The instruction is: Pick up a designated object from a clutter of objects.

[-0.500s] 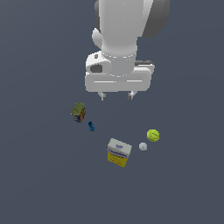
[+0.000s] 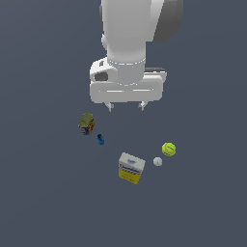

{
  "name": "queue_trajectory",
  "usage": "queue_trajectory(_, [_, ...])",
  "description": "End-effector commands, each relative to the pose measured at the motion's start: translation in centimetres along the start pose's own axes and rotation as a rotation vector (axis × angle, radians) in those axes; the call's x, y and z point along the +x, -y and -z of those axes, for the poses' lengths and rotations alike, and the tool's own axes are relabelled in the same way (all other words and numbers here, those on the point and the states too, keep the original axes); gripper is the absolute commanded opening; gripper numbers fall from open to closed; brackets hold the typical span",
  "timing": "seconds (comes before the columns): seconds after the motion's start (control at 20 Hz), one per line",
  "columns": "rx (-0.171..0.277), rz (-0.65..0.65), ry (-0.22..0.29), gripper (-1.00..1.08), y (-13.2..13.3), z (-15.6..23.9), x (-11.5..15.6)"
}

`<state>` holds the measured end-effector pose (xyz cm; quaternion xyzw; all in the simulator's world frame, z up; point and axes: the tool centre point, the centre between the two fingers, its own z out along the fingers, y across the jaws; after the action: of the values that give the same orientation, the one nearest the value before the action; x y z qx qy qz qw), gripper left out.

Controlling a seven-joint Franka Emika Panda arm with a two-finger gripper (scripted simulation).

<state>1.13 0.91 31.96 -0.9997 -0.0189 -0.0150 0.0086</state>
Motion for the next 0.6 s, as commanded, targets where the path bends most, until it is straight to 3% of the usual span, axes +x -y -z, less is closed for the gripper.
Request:
queue_trajectory(0.0, [0.003, 0.002, -0.002, 1.0, -0.1, 0.1, 0.1])
queue_trajectory(0.55, [0.006, -0.081, 0.002, 1.0, -1.6, -2.7, 0.1])
